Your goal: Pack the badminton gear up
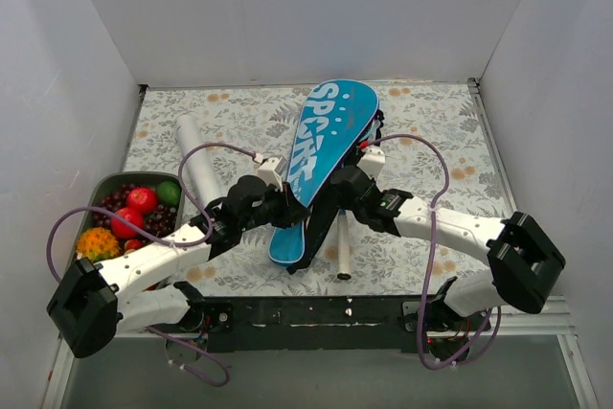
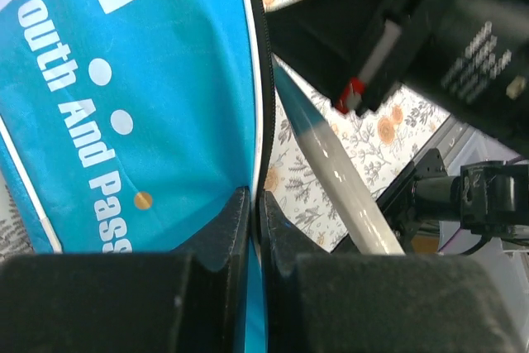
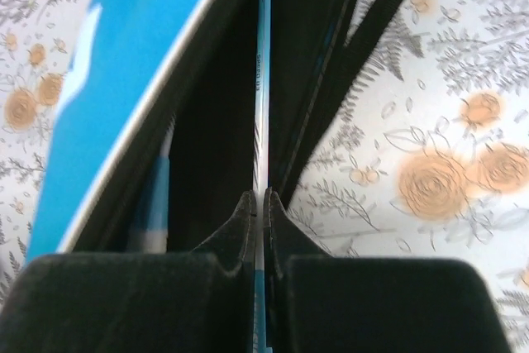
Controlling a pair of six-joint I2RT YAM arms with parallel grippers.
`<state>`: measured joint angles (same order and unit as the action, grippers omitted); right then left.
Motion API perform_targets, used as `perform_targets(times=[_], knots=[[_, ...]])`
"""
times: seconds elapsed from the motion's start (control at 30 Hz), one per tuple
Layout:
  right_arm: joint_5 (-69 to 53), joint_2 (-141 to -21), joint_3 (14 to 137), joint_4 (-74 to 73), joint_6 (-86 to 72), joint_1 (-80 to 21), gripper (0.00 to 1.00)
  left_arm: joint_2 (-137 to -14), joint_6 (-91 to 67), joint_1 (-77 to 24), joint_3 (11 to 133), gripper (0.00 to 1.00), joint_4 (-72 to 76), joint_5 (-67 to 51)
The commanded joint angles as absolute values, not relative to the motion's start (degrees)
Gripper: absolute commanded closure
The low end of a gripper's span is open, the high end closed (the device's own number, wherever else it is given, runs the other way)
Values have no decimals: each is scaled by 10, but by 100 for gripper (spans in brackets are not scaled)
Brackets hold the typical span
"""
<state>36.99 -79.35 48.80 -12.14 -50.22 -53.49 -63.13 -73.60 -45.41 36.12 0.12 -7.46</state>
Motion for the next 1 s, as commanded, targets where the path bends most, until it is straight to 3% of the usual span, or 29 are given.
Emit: perform_targets(times=[0.0,0.33,0.47,0.7,0.97], knots=[[331,-823,476,47,-443,-507,99,-603,-753,-467,331,100,42,-92],[223,-937,496,191,-417,-487,99,-625,-780,-471,304,100,82,-118],[200,-919,483,201,-387,-486,87,-643,-773,-471,313,100,81,-114],[170,-830,465,115,-348,-486,45,-666,-764,-471,327,100,82,-110],[81,-677,375,6,-378,-486,43,-671,-756,-471,335,100,65,-77]])
